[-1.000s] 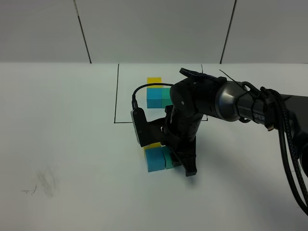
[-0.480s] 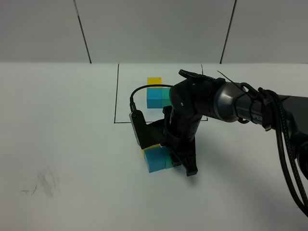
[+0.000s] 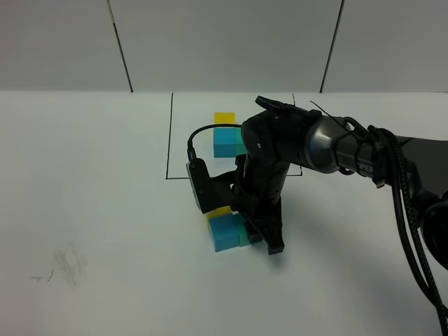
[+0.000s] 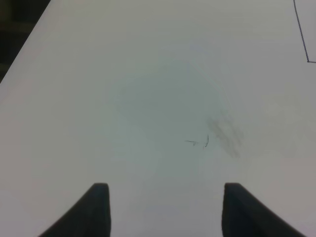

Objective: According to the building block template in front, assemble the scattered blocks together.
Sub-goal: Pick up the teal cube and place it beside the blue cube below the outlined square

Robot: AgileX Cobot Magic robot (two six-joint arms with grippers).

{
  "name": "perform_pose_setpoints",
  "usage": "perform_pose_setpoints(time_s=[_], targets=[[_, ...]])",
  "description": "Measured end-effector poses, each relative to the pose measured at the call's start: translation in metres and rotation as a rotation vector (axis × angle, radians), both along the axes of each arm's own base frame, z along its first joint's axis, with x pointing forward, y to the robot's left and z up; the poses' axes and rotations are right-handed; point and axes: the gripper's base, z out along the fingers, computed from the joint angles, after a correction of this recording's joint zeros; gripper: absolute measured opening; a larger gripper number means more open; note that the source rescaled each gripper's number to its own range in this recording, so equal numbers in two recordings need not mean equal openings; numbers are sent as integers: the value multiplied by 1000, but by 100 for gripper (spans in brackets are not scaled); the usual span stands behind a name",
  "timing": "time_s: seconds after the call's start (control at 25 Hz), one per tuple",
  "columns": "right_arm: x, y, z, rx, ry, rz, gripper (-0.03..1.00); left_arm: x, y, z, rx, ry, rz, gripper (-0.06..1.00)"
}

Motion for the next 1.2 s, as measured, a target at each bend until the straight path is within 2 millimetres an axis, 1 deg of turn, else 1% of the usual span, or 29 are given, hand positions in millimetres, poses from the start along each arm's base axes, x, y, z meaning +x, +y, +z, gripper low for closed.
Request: perform_pose_setpoints(time_s=[0.24,0.52,0.96,1.2], targets=[[-1,0,0,-7,26,31,29,0,0,0,0,0,0,12],[-2,0,-1,-6,35,-25,29,0,0,0,0,0,0,12],[0,1,1,0,32,-60,29,0,0,0,0,0,0,12],[1,2,-1,-4,24,-74,33,0,0,0,0,0,0,12]])
